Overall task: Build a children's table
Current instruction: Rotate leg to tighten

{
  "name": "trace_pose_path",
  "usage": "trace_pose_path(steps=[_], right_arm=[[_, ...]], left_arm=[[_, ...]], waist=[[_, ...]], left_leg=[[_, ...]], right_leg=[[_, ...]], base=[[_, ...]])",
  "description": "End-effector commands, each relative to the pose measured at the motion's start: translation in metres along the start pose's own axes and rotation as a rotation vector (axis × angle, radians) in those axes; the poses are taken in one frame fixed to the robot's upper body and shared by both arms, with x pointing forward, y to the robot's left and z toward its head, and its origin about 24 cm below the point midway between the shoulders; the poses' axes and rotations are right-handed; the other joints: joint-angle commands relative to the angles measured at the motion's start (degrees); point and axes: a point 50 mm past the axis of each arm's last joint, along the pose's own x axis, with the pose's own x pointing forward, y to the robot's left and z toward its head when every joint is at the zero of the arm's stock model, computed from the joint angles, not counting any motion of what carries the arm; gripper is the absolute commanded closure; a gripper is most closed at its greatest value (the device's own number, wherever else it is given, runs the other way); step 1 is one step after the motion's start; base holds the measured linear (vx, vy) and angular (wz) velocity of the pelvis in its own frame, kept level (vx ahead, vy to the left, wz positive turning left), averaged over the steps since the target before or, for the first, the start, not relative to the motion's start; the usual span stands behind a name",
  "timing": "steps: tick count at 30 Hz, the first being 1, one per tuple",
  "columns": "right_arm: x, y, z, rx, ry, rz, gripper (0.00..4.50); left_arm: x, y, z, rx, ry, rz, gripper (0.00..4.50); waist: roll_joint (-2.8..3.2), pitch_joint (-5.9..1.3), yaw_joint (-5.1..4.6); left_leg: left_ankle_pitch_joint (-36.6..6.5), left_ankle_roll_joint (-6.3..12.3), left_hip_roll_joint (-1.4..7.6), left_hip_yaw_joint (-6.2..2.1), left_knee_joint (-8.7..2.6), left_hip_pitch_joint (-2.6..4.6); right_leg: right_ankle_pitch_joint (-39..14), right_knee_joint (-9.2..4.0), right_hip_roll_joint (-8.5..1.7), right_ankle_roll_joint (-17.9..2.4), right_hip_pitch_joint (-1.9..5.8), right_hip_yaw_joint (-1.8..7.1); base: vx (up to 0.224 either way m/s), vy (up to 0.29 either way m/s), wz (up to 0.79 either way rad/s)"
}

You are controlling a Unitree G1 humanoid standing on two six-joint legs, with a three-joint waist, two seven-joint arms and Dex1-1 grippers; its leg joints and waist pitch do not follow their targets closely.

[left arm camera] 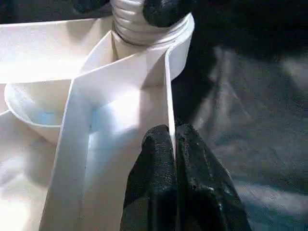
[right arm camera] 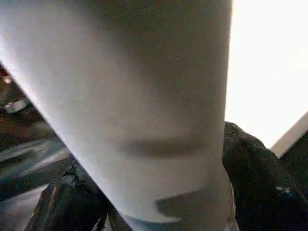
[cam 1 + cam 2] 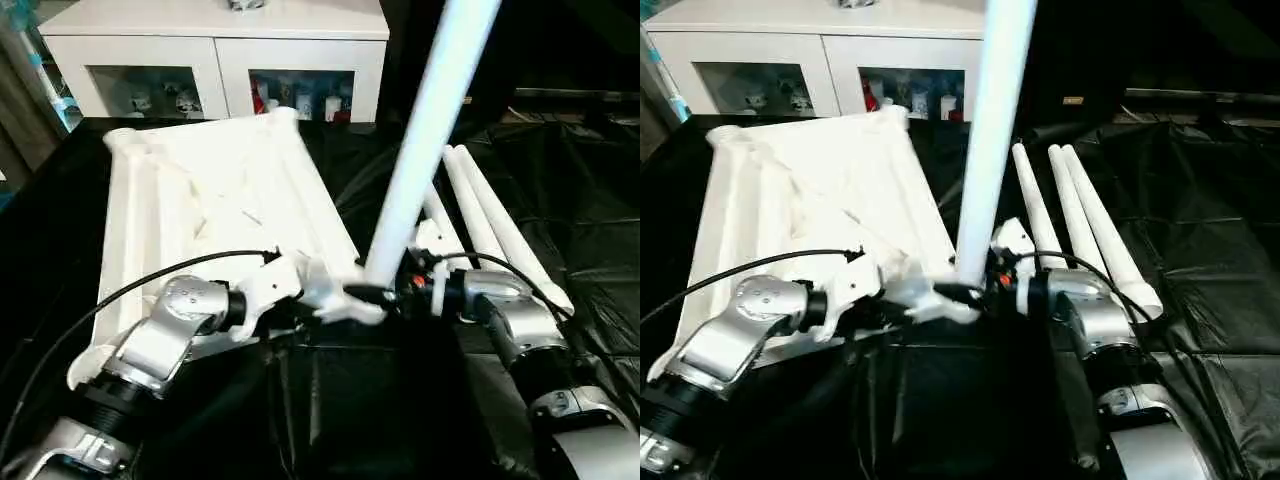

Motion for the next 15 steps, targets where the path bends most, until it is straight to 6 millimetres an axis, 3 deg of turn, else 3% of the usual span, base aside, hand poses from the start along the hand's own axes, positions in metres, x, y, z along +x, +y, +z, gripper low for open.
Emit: trace_pose_path(steps=[1, 12, 15], right_arm=[[-0.021, -0.009, -0.010, 0.030, 0.063, -0.079, 1.76], [-0.020, -0.009, -0.014, 0.031, 0.068, -0.068, 1.76], [-0.015, -0.015, -0.023, 0.042, 0.046, -0.252, 1.76]], left_arm=[[-0.001, -0.005, 0.007, 0.049, -0.044, -0.101, 4.50], [-0.004, 0.001, 0.005, 0.066, -0.032, -0.105, 4.50], [-0.001, 0.012, 0.007, 0.024, -0.039, 0.004, 4.50]], waist=[[-0.19, -4.79, -0.15], [-0.05, -4.54, -0.17], [-0.12, -4.32, -0.36]], left_leg=[[-12.61, 1.81, 4.67, -2.02, -4.57, 1.69], [-15.61, 0.11, 4.74, -2.09, -4.85, 1.97], [-17.31, -0.75, 4.56, -2.22, -4.94, 1.95]], right_leg=[[-11.46, -3.10, -3.47, -14.04, 2.23, 3.08], [-13.37, -3.35, -3.52, -13.92, 2.02, 3.24], [-15.93, -3.66, -3.62, -13.42, 1.93, 3.32]], base=[[0.000, 0.000, 0.00], [0.000, 0.000, 0.00], [0.000, 0.000, 0.00]])
